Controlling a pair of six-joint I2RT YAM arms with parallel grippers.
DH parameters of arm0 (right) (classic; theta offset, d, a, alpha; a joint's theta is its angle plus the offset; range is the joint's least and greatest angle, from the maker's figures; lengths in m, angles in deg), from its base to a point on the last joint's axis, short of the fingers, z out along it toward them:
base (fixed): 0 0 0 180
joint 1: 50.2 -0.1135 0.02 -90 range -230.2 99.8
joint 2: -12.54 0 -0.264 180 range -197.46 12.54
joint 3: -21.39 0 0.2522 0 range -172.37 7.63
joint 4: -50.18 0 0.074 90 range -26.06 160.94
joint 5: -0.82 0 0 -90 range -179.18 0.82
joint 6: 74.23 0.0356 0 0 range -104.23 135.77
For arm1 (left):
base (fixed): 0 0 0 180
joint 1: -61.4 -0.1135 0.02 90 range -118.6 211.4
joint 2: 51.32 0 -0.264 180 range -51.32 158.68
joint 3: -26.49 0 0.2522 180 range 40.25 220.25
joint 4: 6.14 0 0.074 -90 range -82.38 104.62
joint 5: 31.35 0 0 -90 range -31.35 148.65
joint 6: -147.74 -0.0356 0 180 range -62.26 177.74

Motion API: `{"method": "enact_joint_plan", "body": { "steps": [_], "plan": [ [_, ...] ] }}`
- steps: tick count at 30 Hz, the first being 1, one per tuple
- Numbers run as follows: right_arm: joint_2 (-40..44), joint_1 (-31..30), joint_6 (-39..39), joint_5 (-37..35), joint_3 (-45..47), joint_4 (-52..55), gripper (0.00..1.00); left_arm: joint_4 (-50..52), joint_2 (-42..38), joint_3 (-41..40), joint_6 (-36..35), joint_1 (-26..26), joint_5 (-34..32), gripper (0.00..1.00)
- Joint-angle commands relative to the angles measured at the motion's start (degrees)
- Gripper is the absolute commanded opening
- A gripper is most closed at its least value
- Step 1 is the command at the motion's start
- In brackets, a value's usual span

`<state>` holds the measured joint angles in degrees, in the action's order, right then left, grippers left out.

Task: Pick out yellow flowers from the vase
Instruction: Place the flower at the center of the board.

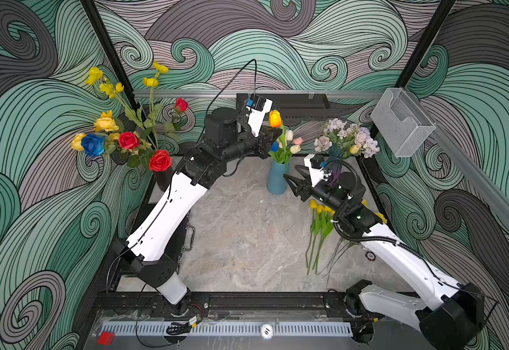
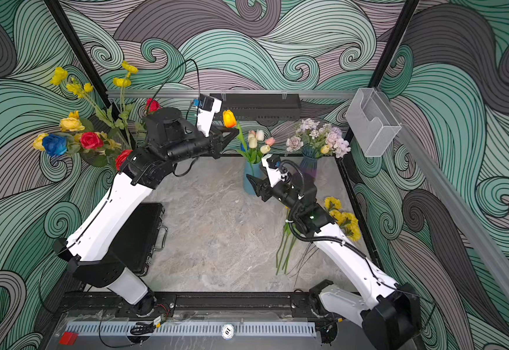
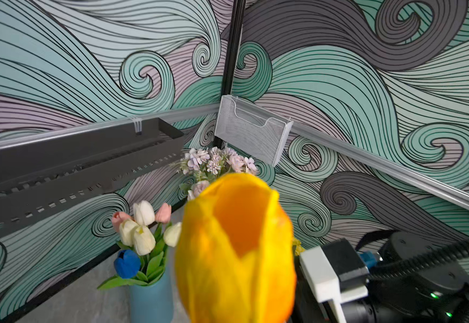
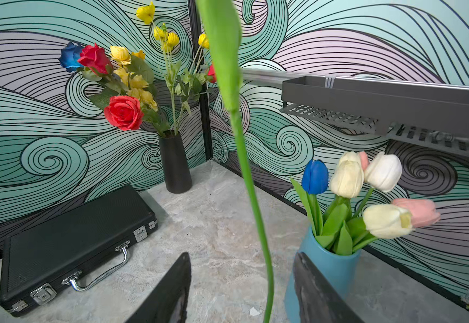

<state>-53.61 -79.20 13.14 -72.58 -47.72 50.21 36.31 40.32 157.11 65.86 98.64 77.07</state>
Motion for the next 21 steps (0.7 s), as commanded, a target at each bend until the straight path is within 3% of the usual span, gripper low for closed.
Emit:
{"method": "enact_joint_plan", "body": {
  "steps": [1,5,9,13,18,21],
  "plan": [
    [-1.15,-0.77,-2.62,-0.28,-1.93,-1.83,0.56,1.60,-0.91,-2.56,2.48,-0.09,5.01,0.01],
    [-2.12,-1.14,-2.38,-0.96,-2.14,-0.97,0.51,0.64,-1.55,-5.72,3.82,-0.03,7.21,0.01],
    [-2.54,-1.30,-1.14,0.44,-2.17,1.08,0.26,-0.08,-1.64,-8.01,4.53,0.03,7.78,0.02],
    [-1.89,-1.43,0.98,0.80,-0.70,2.46,0.12,-0.64,-1.85,-10.16,4.21,-0.03,6.69,0.05],
    [0.04,-1.71,4.88,-1.24,2.19,5.62,0.10,0.50,-4.20,-14.13,5.73,-0.10,1.22,0.23],
    [1.62,-1.70,8.77,-3.75,4.54,9.31,0.10,-4.50,-8.96,-22.47,5.94,-0.15,-3.54,0.34]
  ]
}}
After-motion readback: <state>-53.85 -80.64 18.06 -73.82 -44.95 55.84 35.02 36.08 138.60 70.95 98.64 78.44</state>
